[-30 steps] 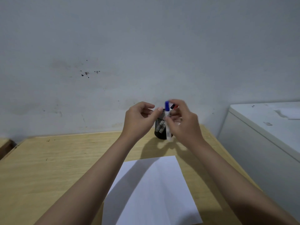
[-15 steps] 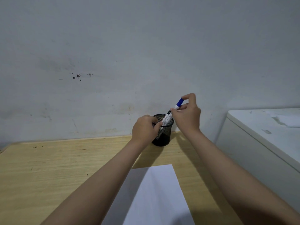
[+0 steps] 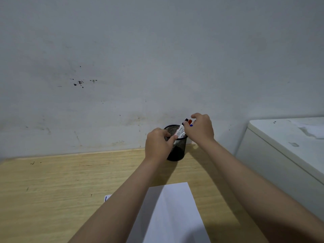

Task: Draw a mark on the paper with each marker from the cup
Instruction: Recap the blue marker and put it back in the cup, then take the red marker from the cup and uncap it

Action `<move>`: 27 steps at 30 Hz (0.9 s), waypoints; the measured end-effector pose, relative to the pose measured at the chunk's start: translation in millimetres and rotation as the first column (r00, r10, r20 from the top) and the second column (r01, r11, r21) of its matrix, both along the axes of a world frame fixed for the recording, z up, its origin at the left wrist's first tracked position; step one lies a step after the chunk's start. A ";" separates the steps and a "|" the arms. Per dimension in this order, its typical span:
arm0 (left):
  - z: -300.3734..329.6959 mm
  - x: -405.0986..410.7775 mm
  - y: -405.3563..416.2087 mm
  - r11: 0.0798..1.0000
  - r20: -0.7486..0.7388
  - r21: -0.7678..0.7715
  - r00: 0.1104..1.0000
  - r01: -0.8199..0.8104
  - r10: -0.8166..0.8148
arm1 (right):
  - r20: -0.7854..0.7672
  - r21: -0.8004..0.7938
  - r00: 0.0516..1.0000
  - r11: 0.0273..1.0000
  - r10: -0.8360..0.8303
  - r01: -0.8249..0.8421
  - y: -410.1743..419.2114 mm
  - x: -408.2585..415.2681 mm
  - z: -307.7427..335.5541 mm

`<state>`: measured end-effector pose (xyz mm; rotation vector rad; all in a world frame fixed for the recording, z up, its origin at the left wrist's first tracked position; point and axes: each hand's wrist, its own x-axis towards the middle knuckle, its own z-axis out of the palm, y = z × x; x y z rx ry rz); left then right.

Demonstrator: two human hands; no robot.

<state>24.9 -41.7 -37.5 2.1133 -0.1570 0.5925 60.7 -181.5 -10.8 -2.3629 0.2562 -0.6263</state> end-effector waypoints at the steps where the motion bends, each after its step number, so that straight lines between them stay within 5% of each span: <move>1: -0.1 0.2 0.1 1.000 -0.003 0.007 1.000 0.000 0.000 | -0.028 -0.017 1.000 1.000 -0.004 0.004 0.9 3.0 1.9; 9: -1.3 -3.3 0.6 0.999 -0.040 0.042 0.999 0.001 0.000 | 0.183 0.155 0.982 0.985 0.052 -0.081 2.1 -22.5 41.5; 13: 10.7 -29.4 2.4 0.953 -0.029 -0.291 0.995 0.082 -0.095 | 0.413 0.247 0.909 0.954 0.056 -0.171 -2.7 -68.3 58.4; 19: 32.4 -76.0 7.8 0.652 0.087 -0.708 0.950 0.271 -0.300 | 0.493 0.484 0.864 0.793 0.103 -0.370 14.6 -132.9 23.2; 23: 38.3 -91.1 18.6 0.660 0.097 -0.710 0.962 0.246 -0.253 | 0.418 0.521 0.873 0.721 0.252 -0.457 28.9 -154.9 -0.7; 27: 36.3 -100.9 38.8 0.766 0.100 -0.611 0.980 0.198 -0.173 | 0.388 0.514 0.863 0.701 0.324 -0.494 33.8 -161.8 3.2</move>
